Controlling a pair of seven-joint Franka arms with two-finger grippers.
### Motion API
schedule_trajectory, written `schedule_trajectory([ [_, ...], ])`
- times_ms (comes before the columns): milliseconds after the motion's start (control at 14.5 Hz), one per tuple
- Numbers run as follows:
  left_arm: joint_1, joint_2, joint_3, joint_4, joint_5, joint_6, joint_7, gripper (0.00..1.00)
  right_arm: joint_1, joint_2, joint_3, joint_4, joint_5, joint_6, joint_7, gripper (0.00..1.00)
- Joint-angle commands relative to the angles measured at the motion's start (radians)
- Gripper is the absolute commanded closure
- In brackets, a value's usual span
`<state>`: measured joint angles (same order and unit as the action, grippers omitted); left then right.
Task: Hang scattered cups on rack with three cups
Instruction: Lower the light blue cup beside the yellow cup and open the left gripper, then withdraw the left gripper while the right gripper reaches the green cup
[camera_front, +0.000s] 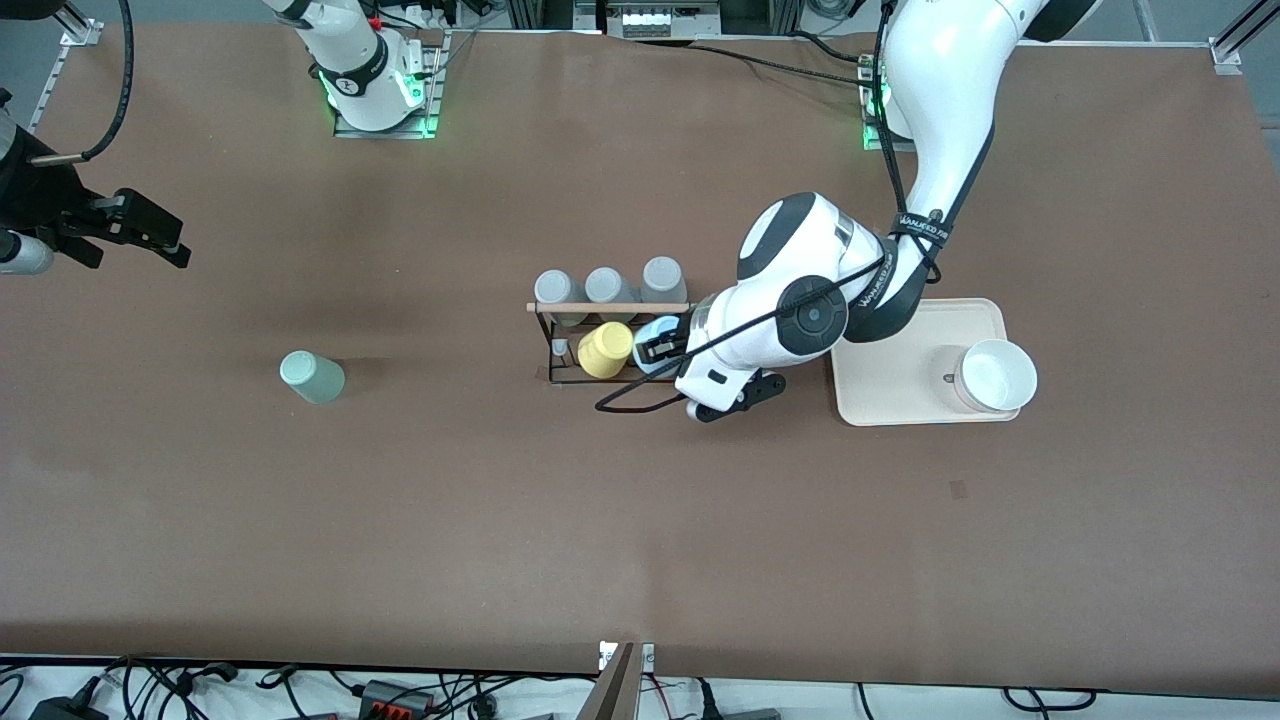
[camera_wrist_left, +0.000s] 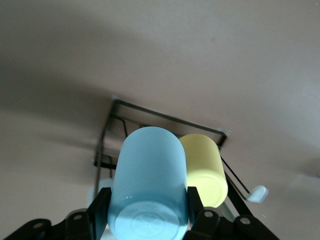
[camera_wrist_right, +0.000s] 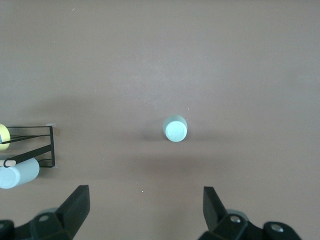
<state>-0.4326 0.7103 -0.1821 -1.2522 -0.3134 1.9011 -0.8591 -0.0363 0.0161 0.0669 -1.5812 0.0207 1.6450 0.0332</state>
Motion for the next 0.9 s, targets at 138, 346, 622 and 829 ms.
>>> schedule_trajectory([
  [138,-0.018,0.029,0.006,0.014,0.094,0.016,0.009,0.99,-0.010,0.004,0.004,0.015,0.016,-0.005,-0.015,0.00],
  [346,-0.037,0.040,0.006,0.002,0.118,0.018,0.009,0.94,-0.010,0.004,0.004,0.015,0.016,-0.005,-0.015,0.00],
  [622,-0.002,0.002,0.003,0.008,0.114,-0.017,-0.001,0.00,-0.010,0.004,0.004,0.015,0.016,-0.005,-0.015,0.00],
  [829,0.053,-0.086,0.018,0.014,0.128,-0.124,0.003,0.00,-0.013,0.004,0.004,0.015,0.016,-0.011,-0.015,0.00],
])
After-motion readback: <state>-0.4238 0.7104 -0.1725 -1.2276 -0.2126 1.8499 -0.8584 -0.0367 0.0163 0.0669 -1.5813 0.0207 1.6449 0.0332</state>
